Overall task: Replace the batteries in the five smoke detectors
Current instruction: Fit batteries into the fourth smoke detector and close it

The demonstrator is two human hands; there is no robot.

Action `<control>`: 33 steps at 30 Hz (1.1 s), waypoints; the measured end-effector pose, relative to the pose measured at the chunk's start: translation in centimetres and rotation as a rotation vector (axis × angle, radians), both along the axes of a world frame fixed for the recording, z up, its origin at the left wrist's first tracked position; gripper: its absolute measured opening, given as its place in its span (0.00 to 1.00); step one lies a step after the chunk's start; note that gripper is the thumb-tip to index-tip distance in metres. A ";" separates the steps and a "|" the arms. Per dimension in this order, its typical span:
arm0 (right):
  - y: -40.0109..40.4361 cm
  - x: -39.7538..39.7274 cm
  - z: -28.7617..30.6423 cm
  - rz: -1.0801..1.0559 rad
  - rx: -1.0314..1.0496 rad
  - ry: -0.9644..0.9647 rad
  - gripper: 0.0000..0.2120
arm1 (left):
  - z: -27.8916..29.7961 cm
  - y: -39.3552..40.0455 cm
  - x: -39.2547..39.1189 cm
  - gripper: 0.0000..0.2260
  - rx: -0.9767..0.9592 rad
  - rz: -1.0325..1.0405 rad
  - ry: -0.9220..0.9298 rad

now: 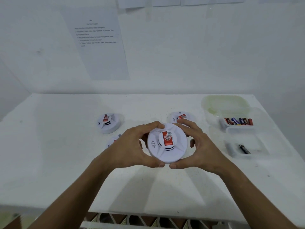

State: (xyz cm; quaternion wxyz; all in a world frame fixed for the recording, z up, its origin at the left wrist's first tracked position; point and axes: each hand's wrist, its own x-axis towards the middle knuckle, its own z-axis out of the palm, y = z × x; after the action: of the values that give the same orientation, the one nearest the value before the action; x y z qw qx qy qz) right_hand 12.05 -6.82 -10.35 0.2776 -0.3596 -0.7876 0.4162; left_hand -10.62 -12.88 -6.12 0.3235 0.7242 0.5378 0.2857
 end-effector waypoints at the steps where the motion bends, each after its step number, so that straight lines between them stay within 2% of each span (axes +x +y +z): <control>1: -0.2 -0.2 -0.1 -0.005 -0.002 -0.003 0.53 | -0.1 0.0 -0.3 0.35 -0.006 -0.004 0.002; 5: -0.5 -0.5 -0.1 -0.020 0.000 -0.014 0.52 | -0.5 -0.1 -0.9 0.37 -0.020 -0.009 0.008; 24: -0.3 -3.0 0.3 0.007 0.024 -0.051 0.51 | -1.1 -0.8 -3.2 0.34 0.049 0.031 -0.067; 27: 0.0 -3.0 0.5 0.009 0.032 -0.027 0.51 | -1.1 -0.9 -3.4 0.36 0.056 0.053 -0.101; 31: 0.2 -3.1 0.9 0.014 0.032 -0.039 0.50 | -1.2 -0.8 -3.5 0.44 0.025 0.096 -0.054; 33: 0.2 -3.1 1.0 0.016 0.032 -0.035 0.50 | -1.6 -0.5 -3.7 0.45 0.003 0.081 -0.075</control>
State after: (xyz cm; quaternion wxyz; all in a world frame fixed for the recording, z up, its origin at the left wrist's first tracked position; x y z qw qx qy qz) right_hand 8.98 -6.67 -9.38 0.2661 -0.3561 -0.8018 0.3993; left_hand -14.29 -13.39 -7.69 0.3306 0.6910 0.5538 0.3262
